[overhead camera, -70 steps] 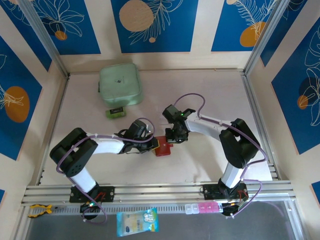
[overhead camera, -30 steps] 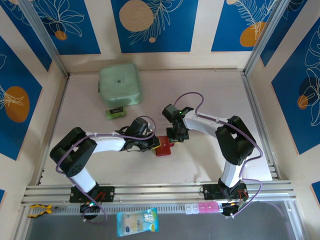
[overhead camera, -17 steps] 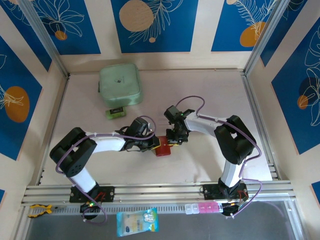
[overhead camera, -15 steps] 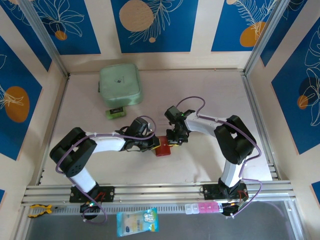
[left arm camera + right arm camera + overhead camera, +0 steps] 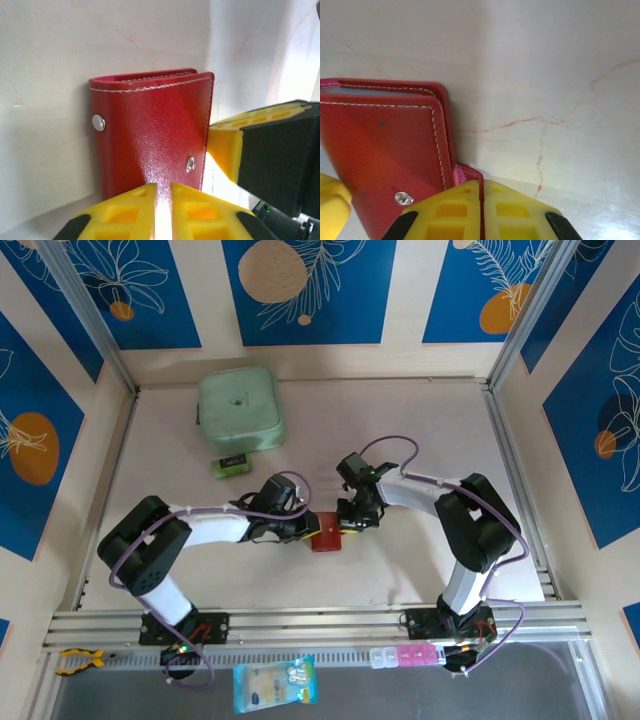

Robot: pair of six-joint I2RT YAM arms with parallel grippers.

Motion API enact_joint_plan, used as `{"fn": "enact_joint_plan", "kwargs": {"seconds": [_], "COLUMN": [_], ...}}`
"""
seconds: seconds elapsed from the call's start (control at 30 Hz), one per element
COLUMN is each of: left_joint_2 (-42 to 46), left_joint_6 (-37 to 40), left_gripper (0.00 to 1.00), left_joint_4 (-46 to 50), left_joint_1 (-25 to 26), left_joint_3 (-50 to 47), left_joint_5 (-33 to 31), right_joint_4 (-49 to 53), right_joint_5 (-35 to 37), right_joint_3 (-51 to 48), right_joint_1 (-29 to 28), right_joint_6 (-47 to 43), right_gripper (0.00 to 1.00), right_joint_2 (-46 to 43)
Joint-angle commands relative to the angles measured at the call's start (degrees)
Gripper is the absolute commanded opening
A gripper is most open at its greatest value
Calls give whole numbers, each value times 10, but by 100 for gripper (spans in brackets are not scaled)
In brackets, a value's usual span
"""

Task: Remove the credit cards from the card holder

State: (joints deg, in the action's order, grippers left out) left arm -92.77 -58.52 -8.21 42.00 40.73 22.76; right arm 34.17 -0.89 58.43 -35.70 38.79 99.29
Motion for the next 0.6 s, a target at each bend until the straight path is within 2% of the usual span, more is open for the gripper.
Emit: {"fn": "enact_joint_plan", "kwargs": {"seconds": [0.0,0.1,0.23,0.57], "left_joint_2": [38,65,98,135], "left_joint_6": [28,51,79,101], "left_gripper": [21,28,33,35], "left_joint_4": [24,56,100,113], "left_joint_1": [-9,-17,-37,-71], "left_joint_3": [10,13,20,6], "left_joint_5": [-19,-42,-63,-50], "right_joint_4": [25,37,55,89], "right_joint_5": [0,-6,-11,-15], "right_joint_3": [-1,-1,7,51], "right_joint_1": [13,19,20,2], "right_joint_6": [-17,-29,-36,-36], "right_gripper": [3,2,1,0], "right_joint_2": [-35,-52,-72,-77]}}
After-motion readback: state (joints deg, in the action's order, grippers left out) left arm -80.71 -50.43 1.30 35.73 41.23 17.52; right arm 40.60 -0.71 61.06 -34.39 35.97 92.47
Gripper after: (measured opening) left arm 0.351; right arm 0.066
